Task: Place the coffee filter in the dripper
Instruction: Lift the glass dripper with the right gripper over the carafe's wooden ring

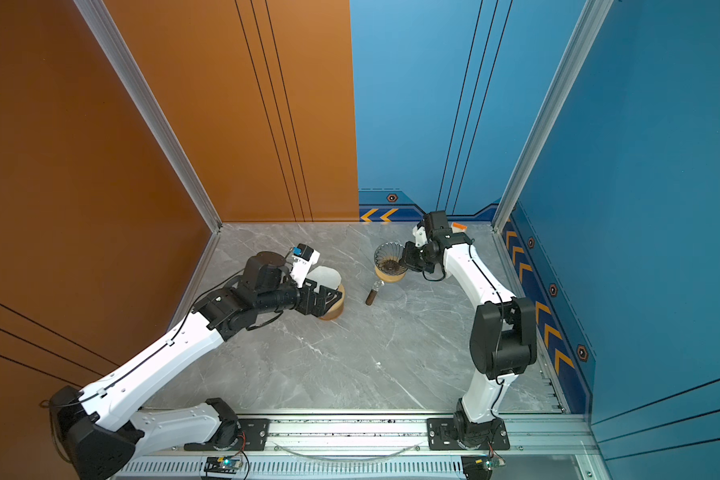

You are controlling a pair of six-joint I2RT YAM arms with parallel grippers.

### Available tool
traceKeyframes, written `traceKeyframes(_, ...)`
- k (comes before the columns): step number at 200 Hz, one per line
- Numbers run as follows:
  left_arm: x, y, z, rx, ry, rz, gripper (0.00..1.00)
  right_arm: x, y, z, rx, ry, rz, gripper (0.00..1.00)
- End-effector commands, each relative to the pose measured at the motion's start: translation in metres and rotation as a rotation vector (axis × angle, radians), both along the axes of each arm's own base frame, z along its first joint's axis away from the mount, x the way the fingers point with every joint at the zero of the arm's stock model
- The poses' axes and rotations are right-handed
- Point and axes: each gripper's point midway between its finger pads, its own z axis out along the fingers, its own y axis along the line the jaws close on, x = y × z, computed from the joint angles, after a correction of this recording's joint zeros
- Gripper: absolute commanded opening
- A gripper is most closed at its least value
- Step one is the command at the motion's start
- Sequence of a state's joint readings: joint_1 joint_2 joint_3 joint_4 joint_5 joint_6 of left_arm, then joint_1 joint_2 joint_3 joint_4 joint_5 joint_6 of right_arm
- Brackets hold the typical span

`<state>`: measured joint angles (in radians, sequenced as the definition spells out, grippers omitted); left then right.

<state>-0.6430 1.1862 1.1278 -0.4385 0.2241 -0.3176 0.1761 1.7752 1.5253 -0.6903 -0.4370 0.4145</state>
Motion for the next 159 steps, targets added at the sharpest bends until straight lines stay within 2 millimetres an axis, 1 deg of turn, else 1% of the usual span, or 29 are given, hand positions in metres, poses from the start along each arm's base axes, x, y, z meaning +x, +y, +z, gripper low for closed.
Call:
traceKeyframes(1,0.0,0.005,0.011,-0.003,-0.027,-0.002,0.98,-0.002,-0.006,-0.007,-0.05,0.042,0.025,0.07)
traceKeyframes(22,0.0,0.007,0.01,-0.002,-0.029,0.0,0.98,-0.01,-0.012,-0.014,-0.102,0.107,0.032,0.07)
traceKeyframes(35,0.001,0.007,0.01,-0.002,-0.027,-0.001,0.98,-0.014,-0.014,-0.014,-0.118,0.124,0.036,0.07)
traceKeyframes(71,0.002,0.004,0.009,-0.008,-0.02,-0.014,0.98,-0.028,-0.015,-0.013,-0.129,0.18,0.038,0.09)
traceKeyframes(103,0.003,0.0,0.002,-0.007,-0.004,-0.028,0.98,-0.041,-0.014,-0.011,-0.132,0.224,0.057,0.09)
traceKeyframes(134,0.004,0.0,0.001,-0.004,-0.004,-0.034,0.98,-0.055,-0.01,-0.007,-0.132,0.248,0.079,0.09)
traceKeyframes(159,0.005,0.001,0.0,-0.006,0.0,-0.037,0.98,-0.064,-0.015,-0.003,-0.151,0.253,0.071,0.09)
